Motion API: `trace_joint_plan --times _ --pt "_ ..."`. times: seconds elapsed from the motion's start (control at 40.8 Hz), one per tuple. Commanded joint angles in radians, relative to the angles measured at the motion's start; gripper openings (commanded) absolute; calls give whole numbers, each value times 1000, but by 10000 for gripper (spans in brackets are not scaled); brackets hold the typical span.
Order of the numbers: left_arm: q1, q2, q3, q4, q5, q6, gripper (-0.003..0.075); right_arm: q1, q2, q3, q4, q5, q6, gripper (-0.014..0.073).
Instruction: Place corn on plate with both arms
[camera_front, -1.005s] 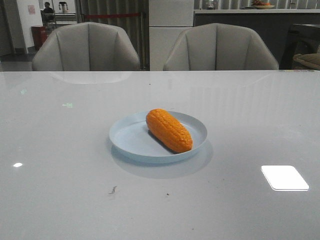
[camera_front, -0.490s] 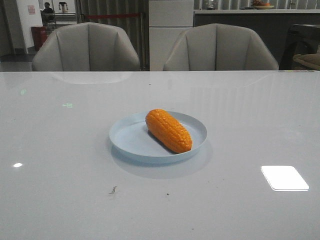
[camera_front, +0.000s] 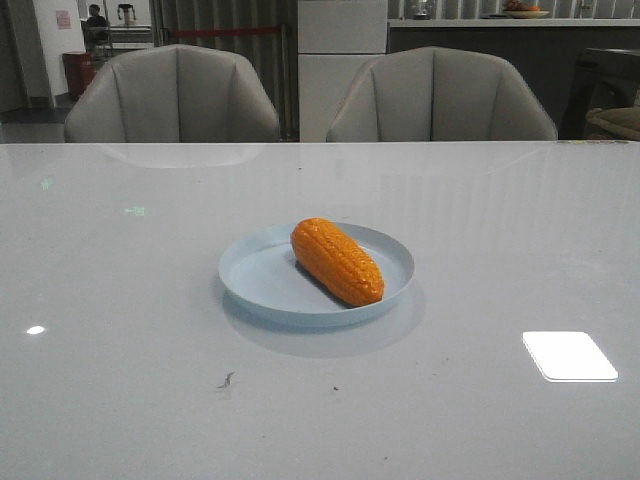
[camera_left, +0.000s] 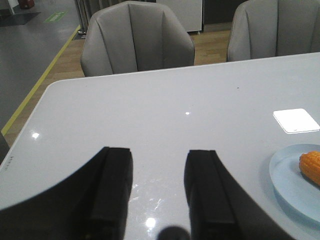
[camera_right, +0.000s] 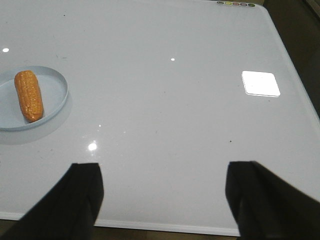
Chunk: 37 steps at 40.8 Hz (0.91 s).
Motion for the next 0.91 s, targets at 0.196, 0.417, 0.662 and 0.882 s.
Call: trace_joint_plan --times 0.196,0.417,0.662,0.882 --pt "-1 8 -28 -11 -90 -5 326 -5 22 -22 -21 -74 1 608" --pt "-1 -2 -22 -2 -101 -5 260 -5 22 -22 -21 -73 1 608" --pt "-1 -109 153 -2 -322 -5 96 -5 22 -22 -21 -72 1 608" --pt "-1 -296 356 13 -494 -7 96 -5 22 -22 -21 -72 1 608"
